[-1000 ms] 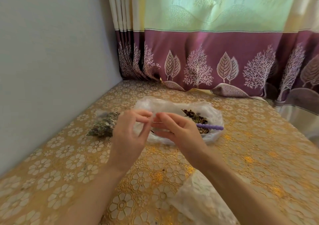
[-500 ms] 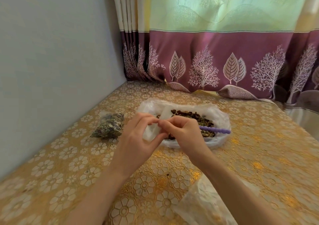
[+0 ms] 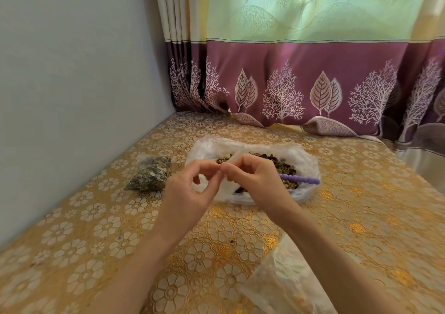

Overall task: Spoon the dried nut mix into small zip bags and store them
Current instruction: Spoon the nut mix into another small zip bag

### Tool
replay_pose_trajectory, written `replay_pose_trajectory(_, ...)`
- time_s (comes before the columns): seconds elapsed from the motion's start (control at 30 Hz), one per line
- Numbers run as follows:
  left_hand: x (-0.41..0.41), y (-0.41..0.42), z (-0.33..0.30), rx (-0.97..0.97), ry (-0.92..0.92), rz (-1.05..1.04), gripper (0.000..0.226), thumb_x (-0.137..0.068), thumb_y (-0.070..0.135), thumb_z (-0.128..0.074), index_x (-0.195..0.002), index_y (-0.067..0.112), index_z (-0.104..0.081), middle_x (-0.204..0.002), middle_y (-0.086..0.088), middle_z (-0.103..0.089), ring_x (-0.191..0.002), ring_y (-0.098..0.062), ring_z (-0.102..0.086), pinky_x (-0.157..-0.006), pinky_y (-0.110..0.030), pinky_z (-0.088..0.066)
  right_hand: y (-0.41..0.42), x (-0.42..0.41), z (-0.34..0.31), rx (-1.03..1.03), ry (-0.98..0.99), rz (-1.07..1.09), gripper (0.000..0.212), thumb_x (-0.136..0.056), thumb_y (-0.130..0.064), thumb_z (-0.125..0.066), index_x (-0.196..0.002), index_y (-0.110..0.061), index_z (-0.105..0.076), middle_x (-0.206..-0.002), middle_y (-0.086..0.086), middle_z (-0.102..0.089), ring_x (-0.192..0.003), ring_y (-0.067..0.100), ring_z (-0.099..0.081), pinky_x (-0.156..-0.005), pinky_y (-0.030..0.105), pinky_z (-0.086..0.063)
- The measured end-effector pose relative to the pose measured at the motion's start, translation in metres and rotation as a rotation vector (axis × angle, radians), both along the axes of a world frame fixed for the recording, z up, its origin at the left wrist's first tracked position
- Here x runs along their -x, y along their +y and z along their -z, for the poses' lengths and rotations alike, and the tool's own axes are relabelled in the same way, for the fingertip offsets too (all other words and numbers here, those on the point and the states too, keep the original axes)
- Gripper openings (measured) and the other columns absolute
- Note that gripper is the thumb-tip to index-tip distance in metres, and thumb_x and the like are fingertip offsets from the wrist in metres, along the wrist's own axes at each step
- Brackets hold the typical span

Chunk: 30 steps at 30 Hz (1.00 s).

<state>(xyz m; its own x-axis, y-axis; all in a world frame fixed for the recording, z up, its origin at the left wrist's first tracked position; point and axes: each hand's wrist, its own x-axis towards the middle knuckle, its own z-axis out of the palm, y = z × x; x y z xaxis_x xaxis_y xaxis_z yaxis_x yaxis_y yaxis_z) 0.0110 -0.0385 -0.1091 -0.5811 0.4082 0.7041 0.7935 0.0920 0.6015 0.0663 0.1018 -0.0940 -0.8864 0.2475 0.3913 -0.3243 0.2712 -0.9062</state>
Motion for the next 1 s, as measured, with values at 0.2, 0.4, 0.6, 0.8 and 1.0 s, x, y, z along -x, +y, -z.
replay_pose_trajectory(0.2, 0.000, 0.000, -0.002, 0.045, -0.024, 0.062, 0.016, -0.081, 0.041, -0.059, -0.095, 0.033, -0.062, -0.085, 0.024, -0.066, -0.076, 0.005, -0.057, -0.065, -0.011, -0.041, 0.001, -0.001, -0.003, 0.004, -0.032, -0.019, 0.014, -0.087, -0.018, -0.066, -0.073, -0.015, -0.064, -0.066, -0.002, -0.060, -0.063, 0.012, -0.050, -0.062, 0.031, -0.043)
replay_pose_trajectory(0.4, 0.000, -0.001, -0.004, 0.019, -0.131, 0.111, 0.018, -0.078, 0.044, -0.058, -0.091, 0.035, -0.066, -0.079, 0.018, -0.068, -0.066, -0.011, -0.058, -0.059, -0.028, -0.049, 0.002, -0.003, -0.003, -0.073, 0.001, -0.018, 0.016, -0.086, -0.018, -0.066, -0.074, -0.009, -0.061, -0.065, 0.004, -0.055, -0.057, 0.009, -0.044, -0.056, 0.028, -0.039)
replay_pose_trajectory(0.6, 0.000, -0.001, -0.005, -0.061, -0.287, 0.150, 0.013, -0.075, 0.038, -0.064, -0.086, 0.034, -0.071, -0.082, 0.008, -0.072, -0.073, -0.022, -0.066, -0.068, -0.037, -0.055, 0.004, -0.004, -0.004, -0.167, 0.001, -0.040, 0.011, -0.090, -0.018, -0.061, -0.084, -0.008, -0.064, -0.073, 0.002, -0.062, -0.068, 0.012, -0.056, -0.065, 0.032, -0.050)
replay_pose_trajectory(0.8, 0.002, 0.000, -0.006, -0.130, -0.345, 0.077, 0.005, -0.081, 0.023, -0.066, -0.083, 0.025, -0.070, -0.075, 0.010, -0.070, -0.065, -0.004, -0.063, -0.059, -0.012, -0.047, -0.003, -0.003, -0.002, -0.256, 0.018, -0.002, 0.011, -0.092, -0.017, -0.058, -0.090, -0.009, -0.066, -0.069, -0.010, -0.059, -0.061, -0.004, -0.052, -0.059, 0.013, -0.043)
replay_pose_trajectory(1.0, 0.002, -0.001, -0.005, -0.140, -0.422, 0.067, 0.012, -0.083, 0.019, -0.065, -0.077, 0.027, -0.071, -0.069, 0.011, -0.069, -0.062, 0.001, -0.060, -0.058, -0.010, -0.047, -0.008, 0.000, 0.004, -0.246, 0.030, 0.020, 0.014, -0.093, -0.016, -0.056, -0.090, -0.004, -0.064, -0.068, -0.002, -0.054, -0.057, 0.000, -0.043, -0.055, 0.014, -0.036)
